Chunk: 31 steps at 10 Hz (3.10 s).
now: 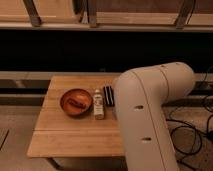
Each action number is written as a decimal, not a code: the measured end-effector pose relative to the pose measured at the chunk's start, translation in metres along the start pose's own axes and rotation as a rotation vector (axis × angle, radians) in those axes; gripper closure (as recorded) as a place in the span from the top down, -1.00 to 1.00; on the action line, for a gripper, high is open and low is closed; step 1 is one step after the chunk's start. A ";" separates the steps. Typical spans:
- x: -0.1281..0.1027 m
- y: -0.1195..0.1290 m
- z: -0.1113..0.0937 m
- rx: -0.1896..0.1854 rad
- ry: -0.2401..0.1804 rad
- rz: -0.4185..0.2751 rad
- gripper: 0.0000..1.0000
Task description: Place the white sponge in the ceramic cup
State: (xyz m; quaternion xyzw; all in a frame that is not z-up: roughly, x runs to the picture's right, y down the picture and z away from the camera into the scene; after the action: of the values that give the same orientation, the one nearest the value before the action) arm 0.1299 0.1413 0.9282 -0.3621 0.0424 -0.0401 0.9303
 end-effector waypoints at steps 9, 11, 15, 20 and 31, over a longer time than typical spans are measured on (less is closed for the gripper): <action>-0.031 0.005 -0.074 0.115 0.088 -0.011 -1.00; -0.042 -0.001 -0.117 0.201 0.136 -0.030 -1.00; -0.044 -0.013 -0.213 0.401 0.292 -0.052 -1.00; -0.032 -0.017 -0.233 0.436 0.325 -0.027 -1.00; 0.082 -0.101 -0.238 0.487 0.442 0.119 -1.00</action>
State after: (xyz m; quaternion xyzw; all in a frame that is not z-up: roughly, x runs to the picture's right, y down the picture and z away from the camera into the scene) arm 0.1816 -0.1011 0.8178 -0.1087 0.2537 -0.0721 0.9585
